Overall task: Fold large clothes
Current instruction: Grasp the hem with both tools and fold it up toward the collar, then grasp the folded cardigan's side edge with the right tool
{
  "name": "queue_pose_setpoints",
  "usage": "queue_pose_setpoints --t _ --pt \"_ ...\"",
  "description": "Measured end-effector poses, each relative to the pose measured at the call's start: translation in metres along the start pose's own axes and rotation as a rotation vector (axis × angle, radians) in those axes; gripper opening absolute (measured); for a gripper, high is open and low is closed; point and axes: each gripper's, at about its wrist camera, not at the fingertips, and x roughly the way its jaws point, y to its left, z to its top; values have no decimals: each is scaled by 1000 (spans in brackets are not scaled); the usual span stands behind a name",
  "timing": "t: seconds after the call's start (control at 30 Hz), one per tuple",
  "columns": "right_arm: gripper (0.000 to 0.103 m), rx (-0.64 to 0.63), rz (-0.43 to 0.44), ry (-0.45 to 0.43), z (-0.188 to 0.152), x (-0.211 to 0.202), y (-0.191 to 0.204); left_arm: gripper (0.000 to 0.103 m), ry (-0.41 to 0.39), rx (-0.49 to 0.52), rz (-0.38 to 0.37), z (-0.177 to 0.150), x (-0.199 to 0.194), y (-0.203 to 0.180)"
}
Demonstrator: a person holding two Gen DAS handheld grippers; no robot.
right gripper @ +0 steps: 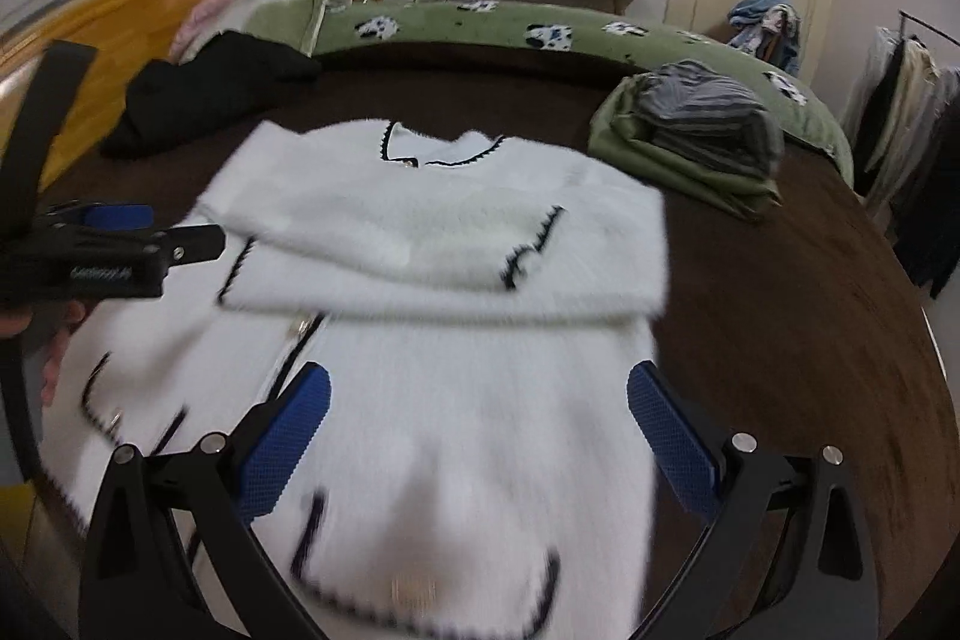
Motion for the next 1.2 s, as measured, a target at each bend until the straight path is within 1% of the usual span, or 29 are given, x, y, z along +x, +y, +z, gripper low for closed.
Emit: queue_pose_setpoints --t 0.13,0.23,0.27,0.3,0.33,0.37,0.43,0.5,0.6,0.67,0.7,0.8,0.83,0.87,0.9,0.93,0.97,1.0,1.03,1.07,1.1,1.2 --pt "97 54 25 -1 -30 -25 -13 97 13 9 -10 -20 -10 -11" --pt "97 105 46 14 -55 -33 -30 97 13 26 -1 -32 -9 -19" --pt "97 124 61 25 -65 -33 -36 97 18 31 8 -34 -7 -21" --pt "97 153 97 42 -76 -30 -44 97 32 25 19 -33 -3 -22" --pt "97 166 119 54 -84 -28 -49 97 35 11 12 -32 0 -23" --pt "97 175 128 65 -91 -24 -53 97 30 -6 -4 -28 3 -23" --pt "97 202 135 83 -106 -13 -67 97 17 -13 -7 -18 10 -26" --pt "97 241 133 101 -118 -2 -81 97 -3 17 -9 -5 21 -34" --pt "97 308 158 137 -131 10 -92 97 -40 60 4 10 35 -44" --pt "97 292 153 134 -131 7 -87 97 -31 77 10 20 47 -50" --pt "97 287 165 146 -130 7 -83 97 -21 82 10 23 51 -52" --pt "95 320 251 171 -128 5 -77 97 28 111 20 38 65 -65" --pt "88 322 255 185 -128 4 -75 97 47 128 23 43 69 -72" --pt "79 321 259 208 -128 4 -71 97 62 143 22 47 71 -77" --pt "73 324 254 224 -127 3 -68 97 73 155 21 50 73 -82" --pt "60 333 251 237 -126 3 -69 97 92 176 16 56 75 -92" --pt "51 347 245 251 -125 2 -70 97 103 189 8 60 76 -98" --pt "44 364 233 275 -124 2 -72 97 114 205 -2 64 77 -105" --pt "25 376 232 289 -123 2 -74 97 128 232 -14 70 79 -115" --pt "19 395 236 299 -121 2 -78 97 138 257 -22 76 80 -124" --pt "16 414 250 310 -121 3 -81 97 143 279 -28 82 81 -133" --pt "13 406 254 361 -117 8 -80 97 167 337 -60 103 88 -161"
